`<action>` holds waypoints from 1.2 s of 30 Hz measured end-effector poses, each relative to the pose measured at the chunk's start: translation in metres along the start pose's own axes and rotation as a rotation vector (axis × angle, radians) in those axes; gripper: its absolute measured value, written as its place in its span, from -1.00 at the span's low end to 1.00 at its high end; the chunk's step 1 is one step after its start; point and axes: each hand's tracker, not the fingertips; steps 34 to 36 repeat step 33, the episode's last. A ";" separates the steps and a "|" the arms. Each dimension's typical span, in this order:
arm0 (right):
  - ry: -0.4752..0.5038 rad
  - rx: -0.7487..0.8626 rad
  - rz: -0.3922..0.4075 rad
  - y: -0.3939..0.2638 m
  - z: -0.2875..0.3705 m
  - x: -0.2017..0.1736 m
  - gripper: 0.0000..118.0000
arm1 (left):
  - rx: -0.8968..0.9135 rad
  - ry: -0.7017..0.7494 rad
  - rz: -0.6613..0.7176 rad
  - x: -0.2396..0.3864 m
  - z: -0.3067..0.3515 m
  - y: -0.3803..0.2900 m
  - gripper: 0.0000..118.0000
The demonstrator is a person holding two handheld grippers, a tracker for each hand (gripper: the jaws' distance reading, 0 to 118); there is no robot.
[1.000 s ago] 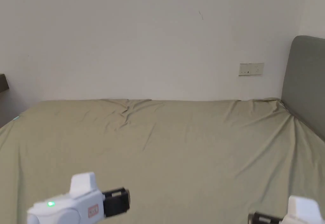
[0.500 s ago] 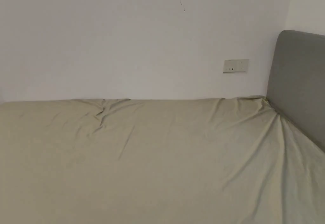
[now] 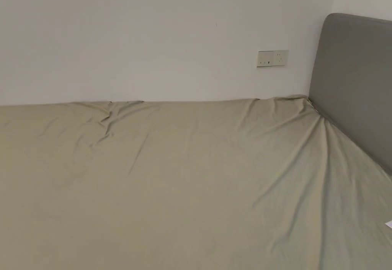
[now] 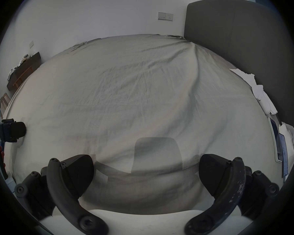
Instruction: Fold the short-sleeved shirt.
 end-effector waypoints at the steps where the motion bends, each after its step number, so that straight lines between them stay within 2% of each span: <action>1: -0.002 -0.002 0.002 0.001 -0.001 -0.003 1.00 | -0.004 -0.002 0.001 0.000 0.000 0.001 1.00; 12: 0.002 -0.018 -0.014 0.004 -0.012 -0.001 1.00 | -0.005 0.001 -0.002 -0.001 -0.002 0.000 1.00; 16: -0.035 0.032 0.003 0.000 -0.002 -0.008 1.00 | -0.006 0.000 -0.001 -0.001 -0.002 0.001 1.00; 19: -0.012 -0.011 -0.020 0.006 -0.009 -0.002 1.00 | -0.007 -0.001 0.000 -0.001 -0.002 0.001 1.00; 36: -0.017 0.003 -0.015 0.001 -0.010 -0.004 1.00 | 0.000 0.000 -0.001 -0.002 -0.002 0.000 1.00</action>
